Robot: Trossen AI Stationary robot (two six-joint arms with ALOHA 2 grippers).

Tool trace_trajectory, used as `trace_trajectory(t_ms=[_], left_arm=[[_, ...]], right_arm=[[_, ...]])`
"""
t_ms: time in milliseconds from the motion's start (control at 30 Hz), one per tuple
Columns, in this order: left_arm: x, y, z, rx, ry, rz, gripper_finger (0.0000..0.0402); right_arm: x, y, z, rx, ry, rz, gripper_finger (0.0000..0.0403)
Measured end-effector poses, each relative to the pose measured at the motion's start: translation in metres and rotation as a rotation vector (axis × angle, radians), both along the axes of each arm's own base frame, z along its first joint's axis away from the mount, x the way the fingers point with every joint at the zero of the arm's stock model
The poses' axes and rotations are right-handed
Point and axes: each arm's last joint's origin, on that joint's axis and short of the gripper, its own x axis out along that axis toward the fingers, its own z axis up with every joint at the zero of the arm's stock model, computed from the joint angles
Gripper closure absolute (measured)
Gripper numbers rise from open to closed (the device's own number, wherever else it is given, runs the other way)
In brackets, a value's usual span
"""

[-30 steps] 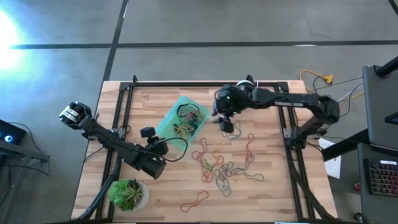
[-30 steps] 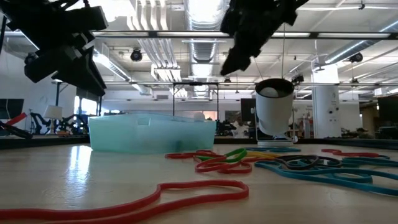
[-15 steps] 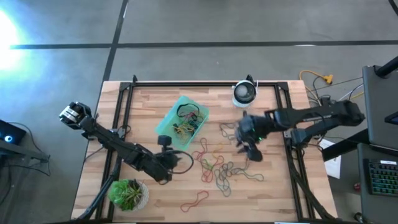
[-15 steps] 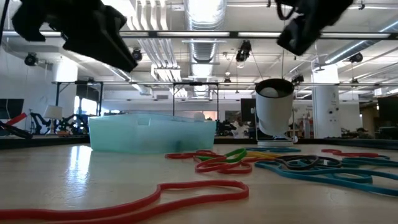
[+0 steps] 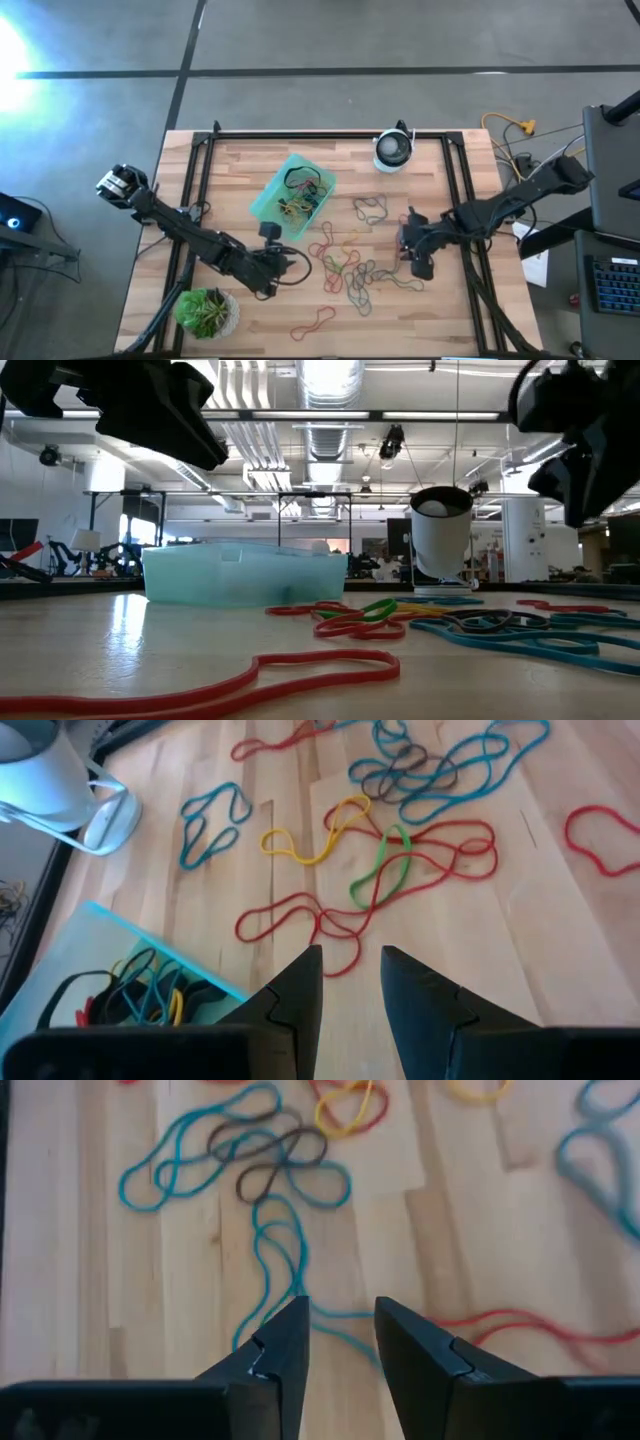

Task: Pick and place rubber bands into bin
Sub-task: Put the red rubber band into the green bin

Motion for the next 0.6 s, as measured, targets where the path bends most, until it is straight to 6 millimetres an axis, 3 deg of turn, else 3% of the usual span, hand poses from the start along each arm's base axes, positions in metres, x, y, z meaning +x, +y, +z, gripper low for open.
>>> trace_trajectory(t_ms=[233, 600], left_arm=[[0.002, -0.001, 0.002, 0.001, -0.025, -0.014, 0.0313], [0.002, -0.001, 0.002, 0.011, -0.019, -0.019, 0.0313]], right_arm=[[-0.01, 0.003, -0.035, 0.012, 0.056, -0.042, 0.03], [-0.006, 0.002, -0.051, -0.094, 0.074, -0.045, 0.0303]])
